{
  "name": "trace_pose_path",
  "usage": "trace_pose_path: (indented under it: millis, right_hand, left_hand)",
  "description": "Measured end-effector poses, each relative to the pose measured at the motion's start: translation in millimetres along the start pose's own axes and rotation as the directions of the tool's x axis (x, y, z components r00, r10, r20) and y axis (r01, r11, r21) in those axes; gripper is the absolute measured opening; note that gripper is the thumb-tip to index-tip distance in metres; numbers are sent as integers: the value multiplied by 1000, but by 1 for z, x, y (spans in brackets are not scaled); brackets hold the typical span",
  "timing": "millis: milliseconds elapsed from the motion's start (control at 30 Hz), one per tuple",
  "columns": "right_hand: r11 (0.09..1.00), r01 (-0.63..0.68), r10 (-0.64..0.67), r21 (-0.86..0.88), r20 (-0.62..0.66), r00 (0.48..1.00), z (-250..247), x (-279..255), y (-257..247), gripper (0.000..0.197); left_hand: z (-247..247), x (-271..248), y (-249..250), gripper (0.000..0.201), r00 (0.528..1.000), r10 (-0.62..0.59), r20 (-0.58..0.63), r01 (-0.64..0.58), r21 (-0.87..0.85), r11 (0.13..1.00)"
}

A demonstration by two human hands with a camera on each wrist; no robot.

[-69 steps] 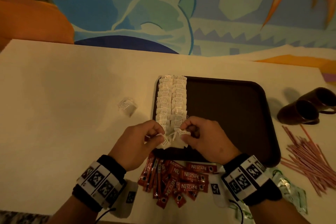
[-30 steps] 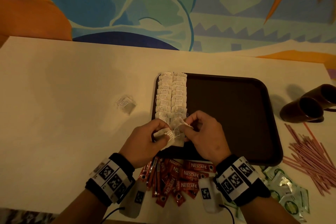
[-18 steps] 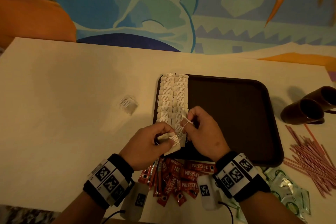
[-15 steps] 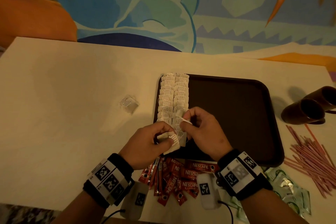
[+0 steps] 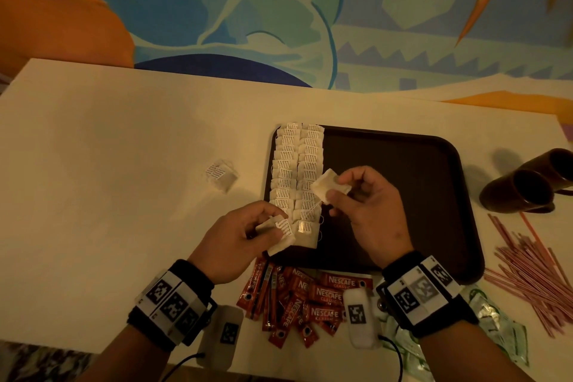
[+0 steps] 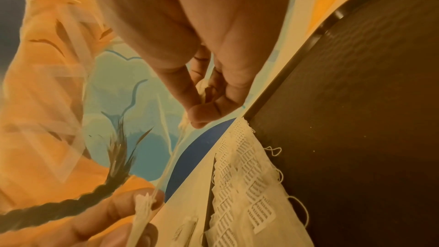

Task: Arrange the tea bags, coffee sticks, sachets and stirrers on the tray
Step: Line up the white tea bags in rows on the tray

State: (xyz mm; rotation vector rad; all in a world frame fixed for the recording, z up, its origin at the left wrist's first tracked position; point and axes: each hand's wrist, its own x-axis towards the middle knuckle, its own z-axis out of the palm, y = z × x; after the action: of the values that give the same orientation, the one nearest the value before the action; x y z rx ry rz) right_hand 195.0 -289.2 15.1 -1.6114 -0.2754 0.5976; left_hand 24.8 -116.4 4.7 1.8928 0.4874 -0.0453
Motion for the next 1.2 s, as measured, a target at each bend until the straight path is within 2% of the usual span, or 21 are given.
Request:
trace_pose_path:
  millis: [167, 400, 633, 833, 900, 1033, 1200]
  right_hand:
    - [999, -23, 23, 27, 0, 1000, -1, 0, 4, 35]
    - [998, -60, 61, -23, 82, 995, -6, -2, 9, 15]
    - [972, -176, 158, 155, 120, 980, -7, -2, 7, 17]
    - [982, -164, 154, 92, 103, 983, -7, 0, 6, 15]
    - [980, -176, 169, 88, 90, 982, -7, 0, 7, 16]
    - [972, -219, 211, 88, 90, 973, -7, 0, 8, 23]
    - [971, -238, 232, 15, 168, 958, -7, -2, 9, 25]
  left_hand:
    - [-2, 1, -1, 15, 1000, -8, -29, 8, -6, 1000]
    - [0, 6, -6, 5, 991, -57, -120, 60, 20, 998]
    - [6, 10, -8, 5, 986, -79, -148, 92, 86, 992]
    - [4, 11, -8, 6, 983, -62, -173, 88, 150, 985]
    - [3, 12, -5, 7, 983, -49, -175, 72, 127, 989]
    - [2, 14, 3, 21, 991, -44, -129, 39, -38, 998]
    - [-1, 19, 5, 28, 988, -34, -149, 24, -66, 998]
